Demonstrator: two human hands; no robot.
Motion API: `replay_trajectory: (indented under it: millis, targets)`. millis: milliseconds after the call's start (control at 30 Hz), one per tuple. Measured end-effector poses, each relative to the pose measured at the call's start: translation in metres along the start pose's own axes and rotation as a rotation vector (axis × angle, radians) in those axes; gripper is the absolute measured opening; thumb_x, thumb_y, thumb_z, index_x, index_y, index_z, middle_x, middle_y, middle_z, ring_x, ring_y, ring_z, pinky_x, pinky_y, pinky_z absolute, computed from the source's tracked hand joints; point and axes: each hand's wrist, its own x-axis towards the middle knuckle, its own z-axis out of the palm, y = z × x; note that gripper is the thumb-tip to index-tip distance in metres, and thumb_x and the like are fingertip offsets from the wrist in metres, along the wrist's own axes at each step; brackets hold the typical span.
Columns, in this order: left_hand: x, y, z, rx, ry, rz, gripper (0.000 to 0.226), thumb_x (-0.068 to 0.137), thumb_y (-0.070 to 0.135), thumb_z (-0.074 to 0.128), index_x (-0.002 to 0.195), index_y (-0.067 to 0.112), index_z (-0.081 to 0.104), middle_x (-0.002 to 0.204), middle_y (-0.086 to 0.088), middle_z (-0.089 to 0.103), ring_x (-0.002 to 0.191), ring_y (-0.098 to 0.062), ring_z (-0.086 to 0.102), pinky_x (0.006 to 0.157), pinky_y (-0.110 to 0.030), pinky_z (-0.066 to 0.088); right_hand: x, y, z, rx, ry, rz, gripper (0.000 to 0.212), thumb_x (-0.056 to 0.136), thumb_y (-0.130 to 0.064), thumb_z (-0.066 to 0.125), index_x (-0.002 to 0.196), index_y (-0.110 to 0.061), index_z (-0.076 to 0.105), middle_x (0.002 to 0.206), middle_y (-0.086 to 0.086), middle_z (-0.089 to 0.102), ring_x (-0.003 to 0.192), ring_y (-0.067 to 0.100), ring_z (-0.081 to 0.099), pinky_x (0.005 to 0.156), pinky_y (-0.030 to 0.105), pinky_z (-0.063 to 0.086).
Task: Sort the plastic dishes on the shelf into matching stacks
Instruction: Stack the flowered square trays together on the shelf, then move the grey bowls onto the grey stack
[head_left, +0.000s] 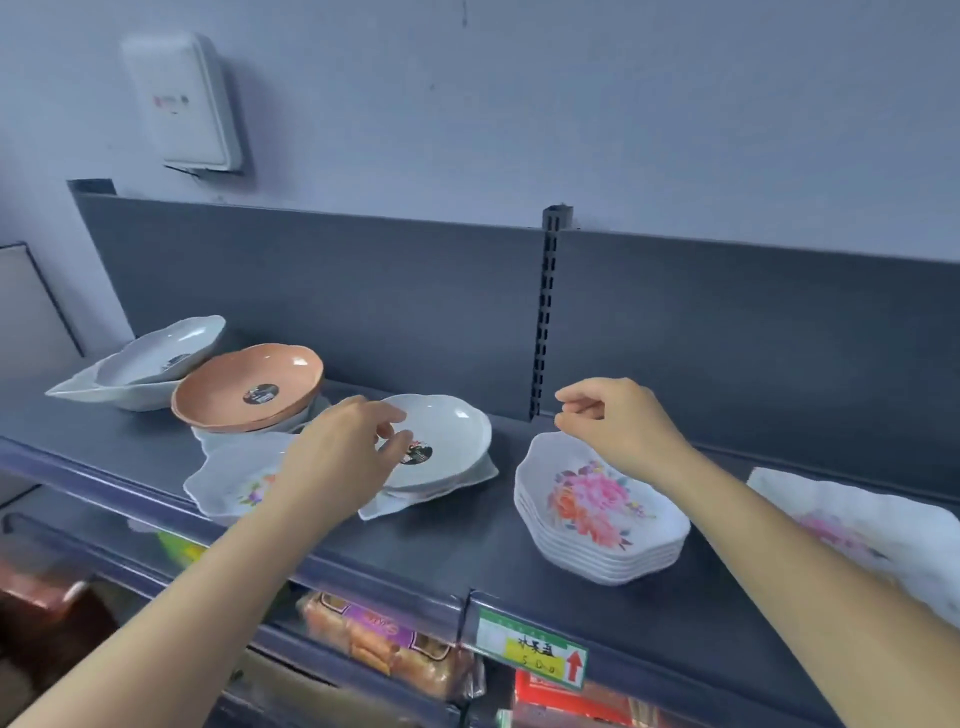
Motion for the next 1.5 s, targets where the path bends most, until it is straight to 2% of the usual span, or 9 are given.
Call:
replay_trajectory:
  millis: [167, 467, 667, 833, 1067, 1233, 1300, 1433, 1500]
  targets:
    - [0.004, -0.063, -0.023, 0.029, 0.014, -0.075, 0.012, 0.089, 0.027, 0.056, 0.079, 0.025, 0.060, 0.069, 0.010, 0.054, 0.073, -0.022, 0.052, 0.062, -0.029, 0.036, 0.020, -0.035, 0.040, -0.015, -0.058, -0.031, 0.034, 0.088, -0.021, 0.063, 0.122, -0.015, 0.063, 0.111, -0.002, 0.066, 0.096, 0.010, 0.058, 0.083, 0.019, 0.039]
    - [0.028, -0.129, -0.031, 0.017, -0.024, -0.113, 0.025, 0.091, 0.033, 0.057, 0.096, 0.014, 0.072, 0.081, 0.000, 0.064, 0.074, -0.024, 0.059, 0.065, -0.031, 0.051, 0.057, -0.060, 0.097, -0.162, -0.084, 0.160, 0.047, 0.087, -0.025, 0.061, 0.126, 0.001, 0.055, 0.126, 0.012, 0.061, 0.118, 0.027, 0.055, 0.100, 0.039, 0.045]
    - [0.044, -0.141, -0.026, -0.043, -0.084, -0.080, 0.023, 0.093, 0.026, 0.055, 0.100, 0.011, 0.070, 0.079, -0.009, 0.068, 0.073, -0.029, 0.058, 0.058, -0.030, 0.044, 0.080, -0.044, 0.116, -0.322, -0.114, 0.372, 0.040, 0.087, -0.020, 0.060, 0.120, 0.002, 0.054, 0.119, 0.017, 0.060, 0.111, 0.033, 0.059, 0.090, 0.039, 0.050]
    - [0.058, -0.142, -0.010, -0.107, -0.154, -0.034, 0.022, 0.093, 0.024, 0.054, 0.093, 0.007, 0.068, 0.088, -0.015, 0.070, 0.070, -0.028, 0.051, 0.061, -0.028, 0.044, 0.090, -0.035, 0.130, -0.380, -0.144, 0.456, 0.013, 0.078, -0.004, 0.051, 0.069, -0.008, 0.043, 0.074, 0.008, 0.051, 0.064, 0.025, 0.049, 0.056, 0.026, 0.036]
    - [0.077, -0.138, 0.018, -0.192, -0.255, -0.063, 0.041, 0.092, 0.029, 0.053, 0.070, -0.005, 0.049, 0.072, -0.015, 0.046, 0.064, -0.024, 0.032, 0.058, -0.031, 0.028, 0.096, -0.018, 0.130, -0.182, -0.056, 0.489, 0.021, 0.067, 0.011, 0.044, 0.058, -0.008, 0.044, 0.071, 0.011, 0.049, 0.059, 0.026, 0.050, 0.061, 0.037, 0.056]
    - [0.085, -0.138, 0.022, -0.586, -0.373, -0.302, 0.046, 0.092, 0.044, 0.051, 0.106, 0.000, 0.058, 0.099, -0.009, 0.067, 0.087, -0.023, 0.068, 0.079, -0.038, 0.058, 0.090, -0.038, 0.114, -0.048, 0.036, 0.426, 0.023, 0.075, 0.010, 0.047, 0.087, 0.011, 0.066, 0.079, 0.013, 0.066, 0.069, 0.030, 0.063, 0.068, 0.044, 0.062]
    - [0.085, -0.135, 0.017, -0.817, -0.448, -0.409, 0.045, 0.095, 0.041, 0.050, 0.123, 0.007, 0.056, 0.112, -0.009, 0.067, 0.091, -0.021, 0.070, 0.072, -0.032, 0.060, 0.090, -0.049, 0.108, -0.031, 0.071, 0.386, 0.026, 0.078, 0.008, 0.049, 0.092, 0.004, 0.070, 0.089, 0.017, 0.072, 0.081, 0.033, 0.069, 0.075, 0.049, 0.060]
    - [0.079, -0.126, -0.004, -1.069, -0.521, -0.439, 0.017, 0.099, 0.021, 0.045, 0.107, 0.018, 0.059, 0.098, -0.006, 0.072, 0.081, -0.021, 0.070, 0.060, -0.026, 0.059, 0.092, -0.071, 0.102, -0.013, 0.130, 0.321, 0.025, 0.080, 0.006, 0.050, 0.096, 0.005, 0.069, 0.099, 0.022, 0.070, 0.100, 0.040, 0.063, 0.088, 0.054, 0.052]
    - [0.078, -0.128, -0.013, -1.134, -0.469, -0.438, 0.020, 0.097, 0.012, 0.043, 0.104, 0.017, 0.061, 0.088, -0.006, 0.073, 0.072, -0.019, 0.071, 0.056, -0.025, 0.058, 0.094, -0.077, 0.104, 0.044, 0.139, 0.279, 0.021, 0.082, 0.001, 0.052, 0.093, 0.006, 0.068, 0.088, 0.024, 0.069, 0.086, 0.041, 0.063, 0.087, 0.051, 0.054]
